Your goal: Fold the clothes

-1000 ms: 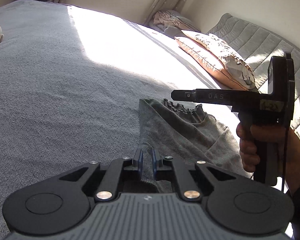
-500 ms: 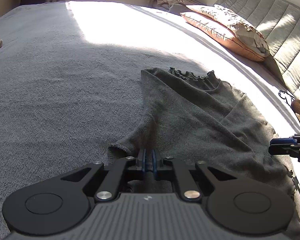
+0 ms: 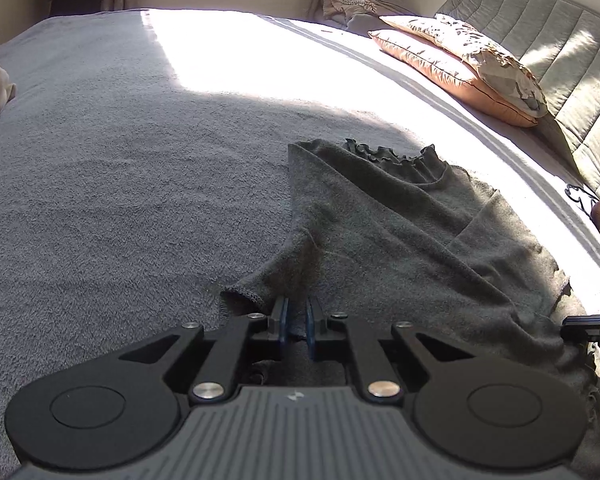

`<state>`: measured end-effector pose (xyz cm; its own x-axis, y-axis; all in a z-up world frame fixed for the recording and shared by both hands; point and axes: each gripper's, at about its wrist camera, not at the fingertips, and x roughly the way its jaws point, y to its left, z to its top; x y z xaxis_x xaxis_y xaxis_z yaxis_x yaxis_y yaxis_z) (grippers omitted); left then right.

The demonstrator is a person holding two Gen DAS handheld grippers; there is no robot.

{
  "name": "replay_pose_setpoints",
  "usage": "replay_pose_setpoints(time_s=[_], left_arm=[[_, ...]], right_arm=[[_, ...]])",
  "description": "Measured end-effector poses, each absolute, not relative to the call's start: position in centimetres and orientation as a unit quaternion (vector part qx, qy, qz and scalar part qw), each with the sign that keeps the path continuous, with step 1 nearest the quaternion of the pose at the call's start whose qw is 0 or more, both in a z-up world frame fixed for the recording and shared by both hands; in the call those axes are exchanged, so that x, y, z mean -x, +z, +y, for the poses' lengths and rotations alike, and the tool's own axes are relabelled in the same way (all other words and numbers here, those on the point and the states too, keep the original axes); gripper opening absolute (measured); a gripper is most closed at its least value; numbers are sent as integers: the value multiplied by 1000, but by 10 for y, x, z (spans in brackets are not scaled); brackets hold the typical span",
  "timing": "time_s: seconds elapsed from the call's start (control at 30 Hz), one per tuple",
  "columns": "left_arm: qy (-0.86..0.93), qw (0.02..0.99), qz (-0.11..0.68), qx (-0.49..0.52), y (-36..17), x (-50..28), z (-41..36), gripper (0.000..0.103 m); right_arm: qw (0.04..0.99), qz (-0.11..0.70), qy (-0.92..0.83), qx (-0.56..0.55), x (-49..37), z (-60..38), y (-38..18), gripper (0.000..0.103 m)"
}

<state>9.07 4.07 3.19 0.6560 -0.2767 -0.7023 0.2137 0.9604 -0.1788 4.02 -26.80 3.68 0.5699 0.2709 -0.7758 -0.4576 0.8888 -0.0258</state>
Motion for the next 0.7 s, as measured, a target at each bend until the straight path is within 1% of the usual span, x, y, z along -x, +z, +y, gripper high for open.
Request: replay_pose_setpoints(time_s=[0.2,0.27,0.33,0.37,0.4,0.43,0.47,0.53,0.63,0.7], left_arm=[[-130,909,394,39,33,-89,42,9],[-127,910,393,29,33,-88,39,9],[-130,911,390,23,34,-86,38,9],[-132,912,388,22,36,-85,37,9],[-137,913,384,24,37,-84,37,9],[-145,915,375,28,40,-82,36,9],[-153,918,365,27,43,-80,35,9],[-166,923,347,22,49,-77,31,9],[-158,919,360,7,43,-81,23,9],[-150,914,376,6,36,-86,21,10]], right_arm=[[908,358,186,111,-28,-280,65,1],[901,375,191,107,-33,-281,60,1],[892,393,197,103,-38,-281,55,4],[883,406,210,105,-39,-281,52,10],[884,403,209,109,-40,-281,51,25],[891,392,201,112,-41,-283,53,34],[901,372,197,111,-41,-285,57,46],[908,355,203,93,-46,-288,61,47],[902,363,227,61,-61,-282,58,46],[894,374,242,56,-73,-272,52,41]])
